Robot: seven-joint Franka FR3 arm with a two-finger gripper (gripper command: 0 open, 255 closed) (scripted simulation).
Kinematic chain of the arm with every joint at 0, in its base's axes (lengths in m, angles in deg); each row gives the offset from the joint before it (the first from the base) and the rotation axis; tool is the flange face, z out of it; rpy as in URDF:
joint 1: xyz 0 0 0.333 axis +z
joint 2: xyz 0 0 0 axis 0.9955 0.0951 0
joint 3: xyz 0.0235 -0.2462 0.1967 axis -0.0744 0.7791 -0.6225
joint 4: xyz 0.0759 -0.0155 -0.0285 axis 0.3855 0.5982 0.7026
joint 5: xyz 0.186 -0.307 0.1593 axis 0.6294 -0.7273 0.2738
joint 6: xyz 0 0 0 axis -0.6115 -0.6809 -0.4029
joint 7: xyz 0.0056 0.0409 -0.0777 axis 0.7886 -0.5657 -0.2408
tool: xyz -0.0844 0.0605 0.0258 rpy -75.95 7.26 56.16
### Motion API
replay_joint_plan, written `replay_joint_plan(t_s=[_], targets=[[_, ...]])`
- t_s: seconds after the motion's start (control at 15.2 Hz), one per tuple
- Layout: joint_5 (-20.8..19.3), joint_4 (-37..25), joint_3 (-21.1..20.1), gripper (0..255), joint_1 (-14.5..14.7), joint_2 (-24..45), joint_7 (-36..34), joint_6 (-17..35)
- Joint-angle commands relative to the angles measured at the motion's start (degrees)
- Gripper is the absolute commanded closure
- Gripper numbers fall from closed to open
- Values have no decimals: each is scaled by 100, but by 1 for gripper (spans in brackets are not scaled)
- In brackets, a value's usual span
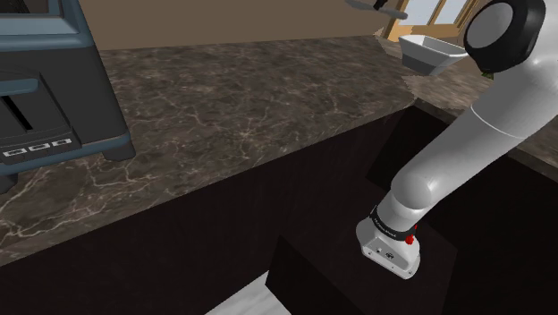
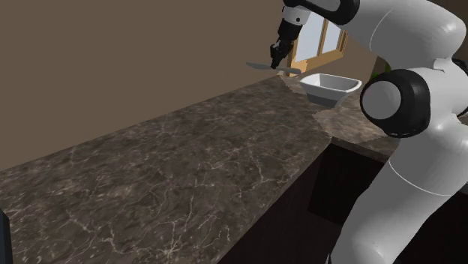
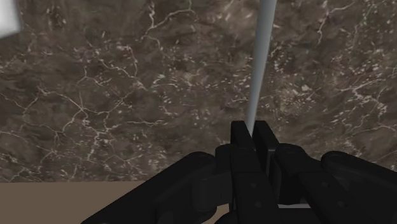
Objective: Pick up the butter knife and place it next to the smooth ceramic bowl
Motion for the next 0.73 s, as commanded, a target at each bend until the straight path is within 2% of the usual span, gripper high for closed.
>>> replay_joint_plan(t_s=[0.0, 0.66], targets=[[251, -424, 206, 255, -91, 387, 251, -113], [-62, 989, 26, 255, -38, -171, 180, 833]])
